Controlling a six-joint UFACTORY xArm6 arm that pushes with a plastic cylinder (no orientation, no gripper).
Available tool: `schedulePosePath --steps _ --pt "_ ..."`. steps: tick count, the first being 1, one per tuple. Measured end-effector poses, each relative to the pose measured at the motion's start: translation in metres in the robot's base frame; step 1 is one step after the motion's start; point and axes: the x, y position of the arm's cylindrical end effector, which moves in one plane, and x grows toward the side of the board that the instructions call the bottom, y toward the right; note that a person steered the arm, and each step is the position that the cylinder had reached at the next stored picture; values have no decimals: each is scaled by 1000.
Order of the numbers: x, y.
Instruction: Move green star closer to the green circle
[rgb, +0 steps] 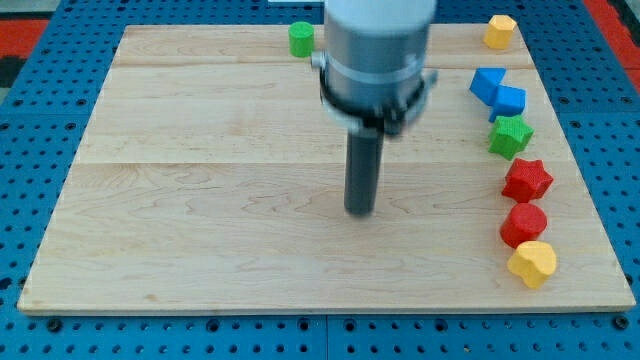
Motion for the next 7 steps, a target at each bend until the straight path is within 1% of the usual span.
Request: schedulePosePath --steps 1,2,4,5,6,7 --pt "70 46" --pt "74 73" --pt "65 281" --pt "-17 288" --pt "-92 282" --pt "-132 273"
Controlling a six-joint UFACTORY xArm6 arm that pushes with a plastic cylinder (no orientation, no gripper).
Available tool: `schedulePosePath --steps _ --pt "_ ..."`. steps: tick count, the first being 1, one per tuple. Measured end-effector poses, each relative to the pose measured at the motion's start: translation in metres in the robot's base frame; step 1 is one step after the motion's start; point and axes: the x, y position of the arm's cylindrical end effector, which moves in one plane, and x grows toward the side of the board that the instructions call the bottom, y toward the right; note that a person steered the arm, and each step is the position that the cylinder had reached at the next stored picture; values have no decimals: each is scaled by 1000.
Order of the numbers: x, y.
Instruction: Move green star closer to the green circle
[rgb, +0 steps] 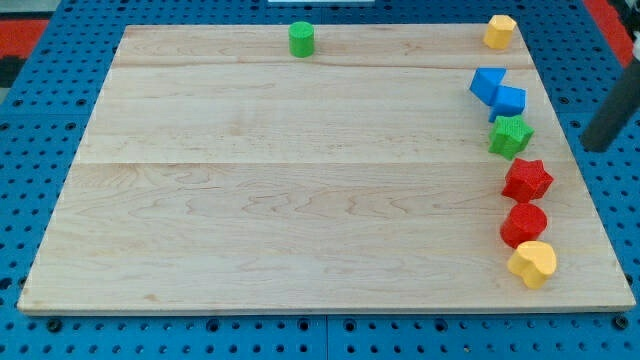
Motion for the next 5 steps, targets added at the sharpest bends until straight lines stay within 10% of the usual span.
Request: schedulePosePath --steps 5 --pt "-85 -291"
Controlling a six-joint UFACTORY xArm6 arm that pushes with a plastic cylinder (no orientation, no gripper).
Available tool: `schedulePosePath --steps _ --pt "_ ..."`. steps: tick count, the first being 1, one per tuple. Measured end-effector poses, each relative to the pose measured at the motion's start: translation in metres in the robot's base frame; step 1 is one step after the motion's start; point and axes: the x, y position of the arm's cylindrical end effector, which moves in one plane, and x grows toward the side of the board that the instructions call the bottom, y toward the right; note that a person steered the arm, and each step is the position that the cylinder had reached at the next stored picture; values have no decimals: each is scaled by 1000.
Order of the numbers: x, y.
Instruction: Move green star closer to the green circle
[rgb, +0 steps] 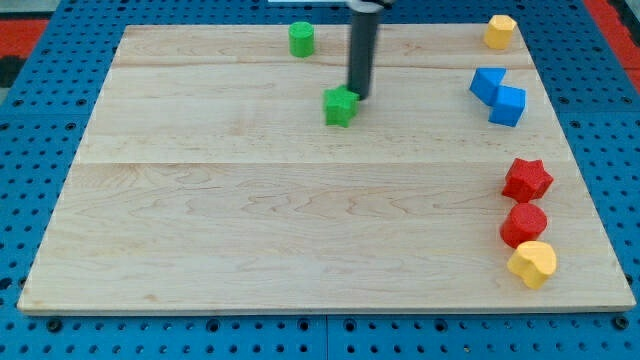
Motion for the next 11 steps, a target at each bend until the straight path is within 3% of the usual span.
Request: schedulePosePath --steps 2,3,4,5,6,7,9,11 --pt "88 41" --pt "64 -29" --pt "13 -43" --pt "-11 -60" --pt "32 -53" --pt "37 -104" --pt "-43 -80" --pt "-16 -69"
